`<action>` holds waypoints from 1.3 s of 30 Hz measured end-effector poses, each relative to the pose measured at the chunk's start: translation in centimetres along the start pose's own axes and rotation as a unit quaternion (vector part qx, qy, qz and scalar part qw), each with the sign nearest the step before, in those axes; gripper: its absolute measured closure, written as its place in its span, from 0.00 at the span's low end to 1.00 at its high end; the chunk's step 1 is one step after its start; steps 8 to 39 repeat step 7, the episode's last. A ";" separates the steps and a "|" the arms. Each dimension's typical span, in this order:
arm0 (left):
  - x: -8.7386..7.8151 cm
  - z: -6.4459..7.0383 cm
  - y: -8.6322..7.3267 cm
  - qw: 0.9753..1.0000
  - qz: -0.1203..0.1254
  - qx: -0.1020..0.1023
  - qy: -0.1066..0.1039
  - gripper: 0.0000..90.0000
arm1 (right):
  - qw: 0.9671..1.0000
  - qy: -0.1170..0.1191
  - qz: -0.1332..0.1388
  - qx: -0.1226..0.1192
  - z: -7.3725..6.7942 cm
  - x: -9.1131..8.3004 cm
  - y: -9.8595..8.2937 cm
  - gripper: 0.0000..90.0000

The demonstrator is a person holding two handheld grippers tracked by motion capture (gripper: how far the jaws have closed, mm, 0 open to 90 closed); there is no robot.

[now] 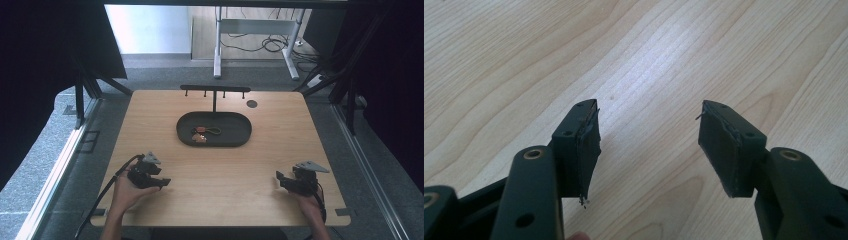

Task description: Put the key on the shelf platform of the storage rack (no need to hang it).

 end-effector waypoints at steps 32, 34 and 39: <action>1.0 0.4 0.1 1.000 -0.002 0.001 0.002 0.46 | 1.000 0.001 0.006 0.001 0.1 -0.1 0.2 0.32; 1.0 0.4 0.1 1.000 -0.002 0.001 0.002 0.46 | 1.000 0.001 0.006 0.001 0.1 -0.1 0.2 0.32; 1.0 0.4 0.1 1.000 -0.002 0.001 0.002 0.46 | 1.000 0.001 0.006 0.001 0.1 -0.1 0.2 0.32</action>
Point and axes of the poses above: each handheld gripper's, and its own axes: x roughly forward along the jaws, y roughly out of its top, z roughly to its right, the point moved 10 cm from there along x, roughly forward along the jaws, and after that the axes turned 4 degrees about z, right-handed, at the moved point
